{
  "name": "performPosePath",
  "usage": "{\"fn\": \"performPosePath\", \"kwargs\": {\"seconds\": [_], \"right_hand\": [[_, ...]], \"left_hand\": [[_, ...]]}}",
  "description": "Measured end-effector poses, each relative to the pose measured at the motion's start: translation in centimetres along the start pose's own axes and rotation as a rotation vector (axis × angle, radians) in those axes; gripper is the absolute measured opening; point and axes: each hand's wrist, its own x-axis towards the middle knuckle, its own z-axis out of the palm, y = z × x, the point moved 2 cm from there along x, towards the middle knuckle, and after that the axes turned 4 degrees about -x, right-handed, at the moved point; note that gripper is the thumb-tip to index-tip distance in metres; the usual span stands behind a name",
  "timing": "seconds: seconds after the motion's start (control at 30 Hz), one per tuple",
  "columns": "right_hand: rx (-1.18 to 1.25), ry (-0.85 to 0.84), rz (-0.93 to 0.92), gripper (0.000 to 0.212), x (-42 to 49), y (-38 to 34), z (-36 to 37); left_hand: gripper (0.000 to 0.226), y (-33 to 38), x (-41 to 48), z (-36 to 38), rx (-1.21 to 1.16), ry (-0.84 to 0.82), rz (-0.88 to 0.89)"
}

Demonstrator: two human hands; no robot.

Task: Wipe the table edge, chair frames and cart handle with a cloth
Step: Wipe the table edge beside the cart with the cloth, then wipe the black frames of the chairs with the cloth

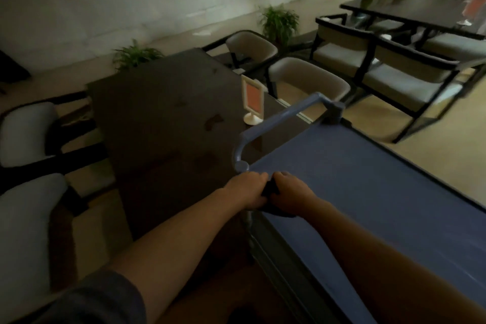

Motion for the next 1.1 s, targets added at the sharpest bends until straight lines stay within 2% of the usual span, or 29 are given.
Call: {"fn": "performPosePath", "kwargs": {"seconds": [0.1,0.2,0.27,0.33,0.43,0.53,0.67,0.77,0.87,0.97,1.1], "right_hand": [[0.005,-0.081,-0.167,0.021,0.4,-4.6,1.0],[-0.008,-0.197,-0.384,0.024,-0.7,-11.8,3.8],[-0.009,-0.276,-0.458,0.029,-1.9,-16.1,5.8],[-0.037,-0.356,-0.547,0.042,-3.5,-21.0,7.9],[-0.115,-0.406,-0.714,0.074,-6.3,-28.0,10.9],[-0.179,-0.351,-0.856,0.083,-9.2,-34.3,13.8],[-0.216,-0.340,-0.954,0.059,-12.5,-41.8,17.9],[-0.265,-0.347,-0.979,0.039,-14.8,-47.9,21.0],[-0.291,-0.370,-0.981,0.036,-16.7,-53.2,23.2],[-0.280,-0.383,-0.960,0.030,-18.4,-57.7,24.6],[-0.280,-0.379,-0.966,0.028,-19.0,-61.8,25.6]], "left_hand": [[0.032,-2.6,-5.5,-0.2,-0.138,0.004,-0.175],[0.020,-6.5,-13.3,0.7,-0.179,0.046,-0.320],[0.016,-8.9,-17.9,1.5,-0.193,0.076,-0.400],[0.017,-11.1,-23.3,2.4,-0.205,0.091,-0.502],[0.021,-14.0,-31.3,3.7,-0.301,0.164,-0.623],[0.026,-16.2,-38.8,4.9,-0.397,0.238,-0.675],[0.010,-19.2,-47.4,6.8,-0.467,0.333,-0.721],[0.016,-22.1,-53.8,8.5,-0.494,0.365,-0.734],[0.029,-24.5,-59.1,9.1,-0.518,0.381,-0.746],[0.024,-27.0,-63.5,9.4,-0.531,0.393,-0.704],[0.035,-30.2,-66.8,9.4,-0.530,0.322,-0.672]]}}
